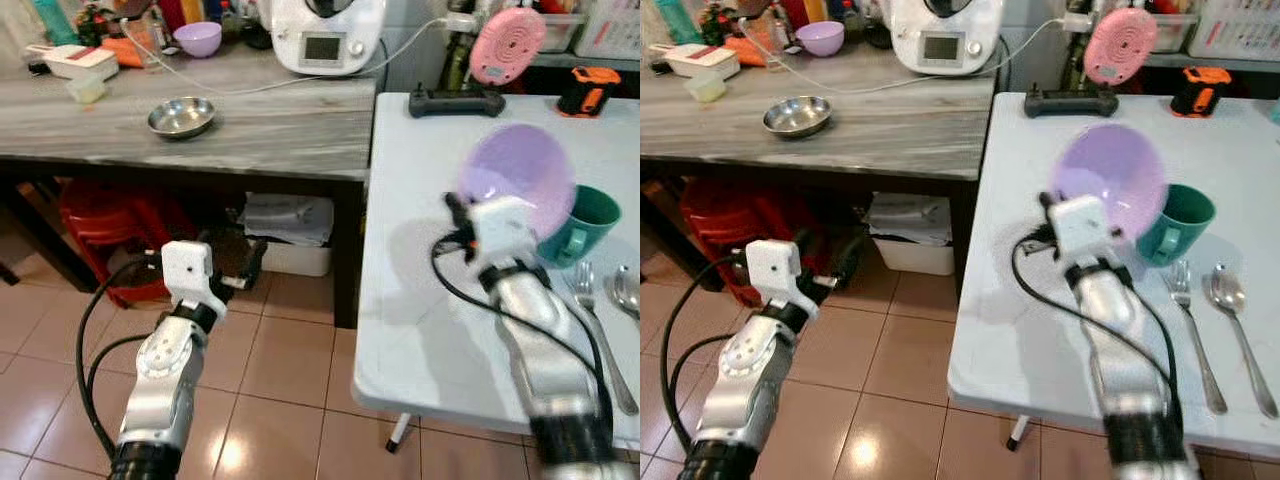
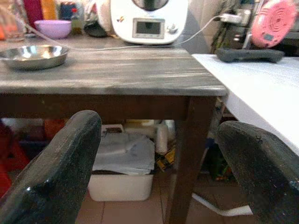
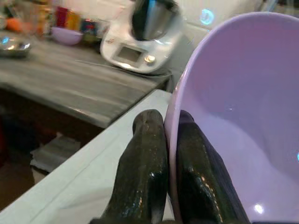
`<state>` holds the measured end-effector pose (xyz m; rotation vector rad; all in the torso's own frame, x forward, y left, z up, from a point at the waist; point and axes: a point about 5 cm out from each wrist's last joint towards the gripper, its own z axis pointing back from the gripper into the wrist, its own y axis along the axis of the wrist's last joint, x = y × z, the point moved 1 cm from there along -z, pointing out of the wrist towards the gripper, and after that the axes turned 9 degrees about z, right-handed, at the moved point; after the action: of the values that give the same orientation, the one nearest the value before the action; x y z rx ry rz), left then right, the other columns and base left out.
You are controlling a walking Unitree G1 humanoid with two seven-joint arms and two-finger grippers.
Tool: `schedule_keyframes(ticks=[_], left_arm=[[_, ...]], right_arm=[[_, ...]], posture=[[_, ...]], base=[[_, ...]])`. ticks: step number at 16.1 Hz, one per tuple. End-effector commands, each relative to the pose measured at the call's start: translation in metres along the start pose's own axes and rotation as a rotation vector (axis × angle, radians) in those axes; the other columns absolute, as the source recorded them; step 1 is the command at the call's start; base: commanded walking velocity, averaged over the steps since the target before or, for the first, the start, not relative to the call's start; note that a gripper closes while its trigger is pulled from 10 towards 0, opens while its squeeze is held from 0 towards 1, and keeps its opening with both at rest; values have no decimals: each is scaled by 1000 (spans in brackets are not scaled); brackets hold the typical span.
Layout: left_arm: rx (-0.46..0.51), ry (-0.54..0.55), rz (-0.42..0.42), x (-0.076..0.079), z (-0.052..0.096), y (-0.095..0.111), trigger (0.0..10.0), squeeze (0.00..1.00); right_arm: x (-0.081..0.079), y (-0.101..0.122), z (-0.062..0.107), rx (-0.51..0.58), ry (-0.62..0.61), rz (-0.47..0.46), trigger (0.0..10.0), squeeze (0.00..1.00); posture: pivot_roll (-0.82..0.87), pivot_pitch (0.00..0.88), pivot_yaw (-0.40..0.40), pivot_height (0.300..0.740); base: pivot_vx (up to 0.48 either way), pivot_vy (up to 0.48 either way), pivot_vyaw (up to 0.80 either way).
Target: Setting the table
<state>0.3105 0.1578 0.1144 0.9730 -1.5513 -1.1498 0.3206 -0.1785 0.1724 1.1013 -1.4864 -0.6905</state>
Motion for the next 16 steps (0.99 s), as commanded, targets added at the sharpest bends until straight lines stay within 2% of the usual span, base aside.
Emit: schedule_keyframes(ticks=[1,2,4,11,16], left_arm=[[-11,18,-10,-3,0,-3,10000,0],[-8,19,-9,-3,-1,-2,10000,0],[-1,31,-2,-3,-4,-2,10000,0],[13,28,7,-1,-7,-2,10000,0],[23,40,1,-3,-9,-1,10000,0]], right_arm=[[8,5,3,9,-55,-19,10000,0],[10,5,8,6,-76,-18,10000,0],[12,4,13,-10,-88,-27,10000,0],[5,13,12,8,-68,-32,10000,0],[2,13,13,15,-60,-30,10000,0]], posture=[[-128,60,87,740],[-133,57,90,740],[-137,54,90,740],[-136,45,86,740],[-131,40,86,740]], base=[[0,0,0],[0,0,0],[0,279,-800],[0,373,-786],[0,442,0]])
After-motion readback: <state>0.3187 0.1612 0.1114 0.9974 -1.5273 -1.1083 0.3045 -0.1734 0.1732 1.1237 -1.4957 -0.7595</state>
